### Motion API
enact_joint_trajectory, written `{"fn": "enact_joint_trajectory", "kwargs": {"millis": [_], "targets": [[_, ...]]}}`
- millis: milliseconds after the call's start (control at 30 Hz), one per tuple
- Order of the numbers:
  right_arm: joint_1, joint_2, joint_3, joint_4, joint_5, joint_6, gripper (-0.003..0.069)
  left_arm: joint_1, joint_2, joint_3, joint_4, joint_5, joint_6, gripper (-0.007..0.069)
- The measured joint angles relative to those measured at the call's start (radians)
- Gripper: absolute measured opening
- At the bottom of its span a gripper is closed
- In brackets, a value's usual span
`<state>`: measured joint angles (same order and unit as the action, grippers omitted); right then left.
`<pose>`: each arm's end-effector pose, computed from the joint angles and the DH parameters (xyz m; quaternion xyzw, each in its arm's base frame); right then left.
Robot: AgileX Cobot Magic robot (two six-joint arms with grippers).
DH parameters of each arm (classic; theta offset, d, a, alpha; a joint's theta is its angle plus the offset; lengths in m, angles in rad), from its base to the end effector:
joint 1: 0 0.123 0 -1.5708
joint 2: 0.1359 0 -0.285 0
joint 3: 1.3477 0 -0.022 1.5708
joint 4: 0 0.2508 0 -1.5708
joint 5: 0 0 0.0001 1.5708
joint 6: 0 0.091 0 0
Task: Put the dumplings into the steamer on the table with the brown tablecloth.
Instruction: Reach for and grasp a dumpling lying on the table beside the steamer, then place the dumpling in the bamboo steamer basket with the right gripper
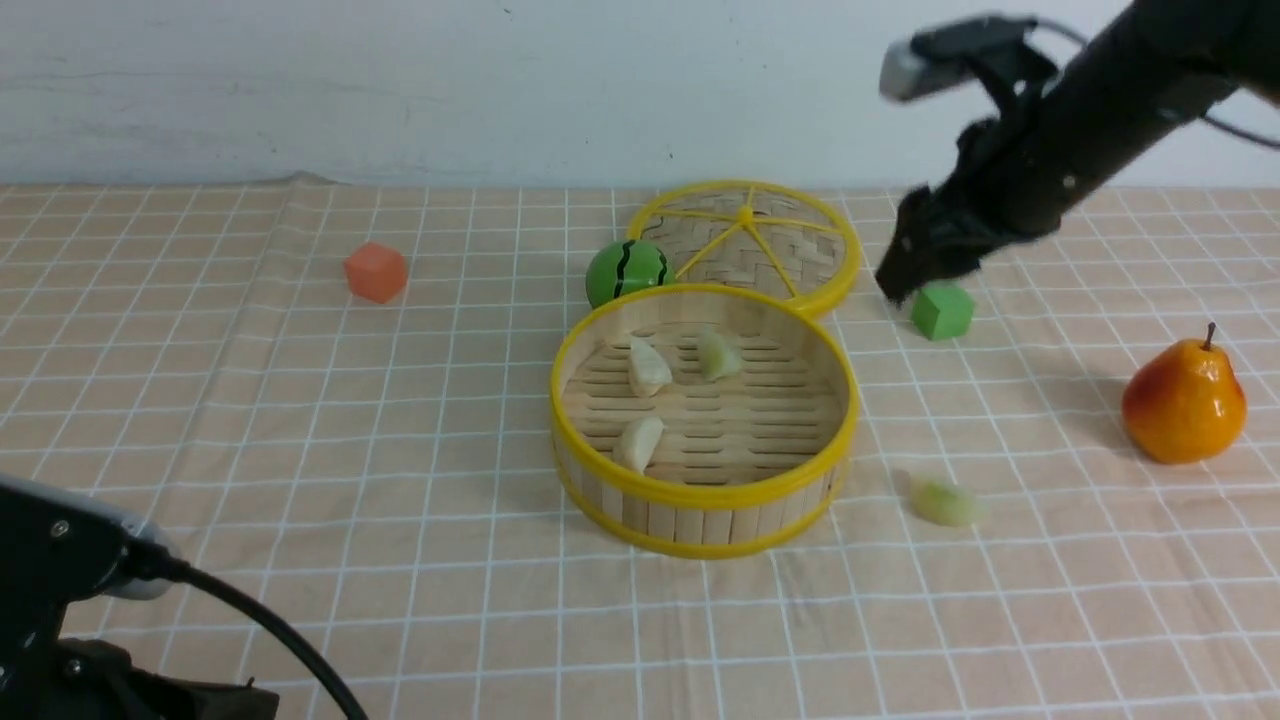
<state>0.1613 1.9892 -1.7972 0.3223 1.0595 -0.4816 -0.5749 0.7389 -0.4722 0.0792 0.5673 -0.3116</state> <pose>0.4283 0.0952 0.2814 -0.2593 0.9326 0.1192 0.2211 0.1152 -0.0700 0.2568 0.1421 0.9048 -0.1419 0.3756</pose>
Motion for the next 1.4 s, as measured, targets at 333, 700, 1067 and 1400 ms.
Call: {"fn": "enact_joint_trajectory", "kwargs": {"millis": [333, 700, 1067, 1400], "targets": [[0.019, 0.062, 0.281, -0.130, -0.138, -0.011, 0.0468, 0.000, 0.000, 0.001, -0.051, -0.004, 0.000, 0.0017], [0.028, 0.060, 0.238, -0.113, -0.060, -0.015, 0.0202, 0.000, 0.000, 0.001, -0.051, 0.023, -0.001, 0.0020], [0.201, -0.022, 0.060, 0.134, -0.126, -0.207, 0.0202, 0.000, 0.000, 0.001, -0.051, 0.024, -0.001, 0.0029], [0.240, 0.172, 0.058, 0.061, -0.234, -0.138, 0.0389, 0.000, 0.000, 0.001, -0.051, 0.028, -0.001, 0.0039]]}}
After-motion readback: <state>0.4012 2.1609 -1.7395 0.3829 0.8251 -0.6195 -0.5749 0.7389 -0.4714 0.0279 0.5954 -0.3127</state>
